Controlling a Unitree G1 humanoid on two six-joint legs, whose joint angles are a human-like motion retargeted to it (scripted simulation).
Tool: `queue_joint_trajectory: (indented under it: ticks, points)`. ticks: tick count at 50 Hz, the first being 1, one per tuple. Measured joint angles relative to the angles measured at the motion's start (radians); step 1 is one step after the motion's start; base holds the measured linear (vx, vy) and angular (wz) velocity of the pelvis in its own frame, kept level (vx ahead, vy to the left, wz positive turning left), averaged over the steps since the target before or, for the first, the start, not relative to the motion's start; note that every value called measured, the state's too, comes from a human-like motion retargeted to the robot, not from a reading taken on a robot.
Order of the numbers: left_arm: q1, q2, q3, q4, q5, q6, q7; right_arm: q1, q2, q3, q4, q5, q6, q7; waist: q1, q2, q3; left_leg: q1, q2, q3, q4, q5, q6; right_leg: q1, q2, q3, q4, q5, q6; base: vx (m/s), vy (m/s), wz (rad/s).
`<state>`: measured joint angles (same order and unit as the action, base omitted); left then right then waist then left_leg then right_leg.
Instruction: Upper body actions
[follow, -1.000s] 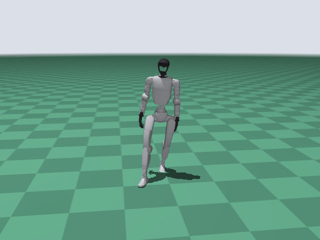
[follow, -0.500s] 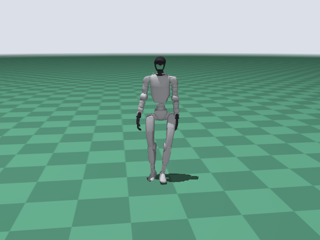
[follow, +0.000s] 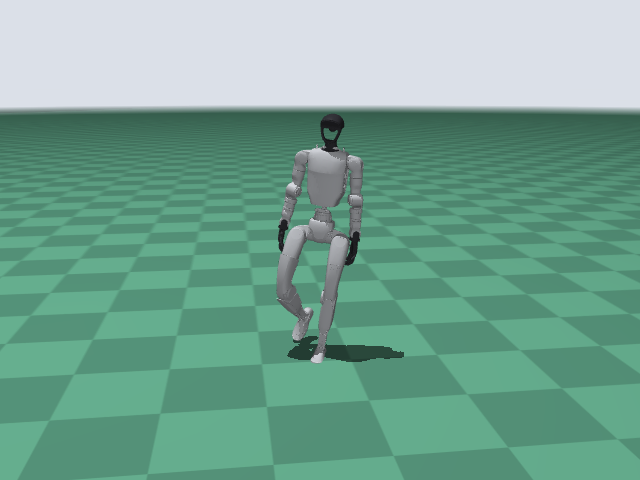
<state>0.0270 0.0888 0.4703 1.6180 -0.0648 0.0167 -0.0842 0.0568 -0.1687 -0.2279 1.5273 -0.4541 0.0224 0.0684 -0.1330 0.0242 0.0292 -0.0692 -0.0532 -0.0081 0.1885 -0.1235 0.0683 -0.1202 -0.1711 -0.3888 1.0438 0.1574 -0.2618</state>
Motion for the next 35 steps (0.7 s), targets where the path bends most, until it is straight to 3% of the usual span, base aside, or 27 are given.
queue_joint_trajectory:
  ticks: [4, 8, 12, 15, 18, 21, 26, 30, 35]
  points:
    - [-0.072, 0.049, -0.026, 0.009, 0.024, 0.011, 0.022, -0.022, 0.027, 0.006, -0.037, 0.025, -0.024, 0.02, -0.064, 0.0, 0.021, 0.052, 0.032, -0.009, -0.04, -0.02, -0.013, -0.12, -0.014, -0.032, -0.101, -0.047, 0.037, 0.33, -0.07, 0.46]
    - [-0.097, 0.073, -0.054, -0.029, 0.029, 0.007, 0.013, -0.028, 0.039, 0.022, -0.047, 0.011, -0.02, 0.015, -0.1, -0.04, -0.01, 0.091, -0.01, -0.023, -0.07, -0.05, -0.012, -0.215, 0.016, 0.06, -0.475, -0.007, 0.198, 0.52, -0.13, 0.36]
    - [-0.124, 0.084, -0.057, -0.052, 0.03, 0.004, 0.013, -0.04, 0.043, 0.026, -0.047, 0.006, -0.021, 0.015, -0.14, -0.09, -0.021, 0.158, -0.066, -0.049, -0.087, -0.097, -0.009, -0.246, -0.02, 0.121, -0.894, 0.082, 0.35, 0.51, -0.15, 0.48]
    - [-0.124, 0.081, -0.057, -0.054, 0.028, 0.004, 0.008, -0.041, 0.041, 0.021, -0.038, 0.016, -0.025, 0.01, -0.123, -0.09, -0.029, 0.214, -0.054, -0.04, -0.097, -0.134, -0.024, -0.259, -0.049, 0.054, -1.013, 0.031, 0.418, 0.59, -0.16, -0.11]
    - [-0.11, 0.069, -0.045, -0.044, 0.037, 0.005, 0.004, -0.046, 0.036, 0.002, -0.028, 0.015, -0.015, 0.018, -0.115, -0.083, -0.063, 0.227, -0.042, -0.024, -0.081, -0.157, -0.047, -0.27, -0.061, -0.029, -0.957, 0.051, 0.329, 0.59, -0.19, -0.11]
    - [-0.083, 0.058, -0.026, -0.012, 0.043, 0.008, 0.002, -0.043, 0.032, -0.013, -0.022, 0.02, -0.014, 0.016, -0.148, -0.073, -0.098, 0.24, -0.019, -0.039, -0.052, -0.123, -0.089, -0.268, -0.051, 0.037, -0.913, 0.135, 0.299, 0.66, -0.22, 0.36]
    - [0.013, 0.021, 0.026, 0.021, 0.055, 0.015, 0.003, -0.025, 0.018, -0.026, 0.013, 0.03, -0.001, 0.016, -0.175, -0.048, -0.156, 0.189, 0.024, -0.059, 0.137, 0.11, -0.146, -0.21, -0.016, 0.102, -0.876, 0.046, 0.257, 0.79, -0.24, 0.22]
    - [0.007, 0.003, 0.024, 0.02, 0.036, 0.02, -0.002, -0.037, 0.014, -0.033, -0.014, 0.056, -0.003, 0.014, -0.145, -0.11, -0.131, 0.039, -0.008, 0.027, 0.485, 0.298, -0.095, -0.131, -0.057, 0.109, -0.9, 0.001, 0.254, 0.4, -0.11, 0.02]
    - [-0.011, -0.018, 0.009, -0.033, 0.057, 0.023, -0.015, -0.082, -0.012, -0.015, -0.051, 0.027, -0.007, 0.008, -0.105, -0.154, -0.1, -0.126, 0.034, 0.238, 0.685, 0.153, 0.029, -0.091, -0.099, 0.072, -0.879, -0.056, 0.24, 0.36, -0.06, -0.17]
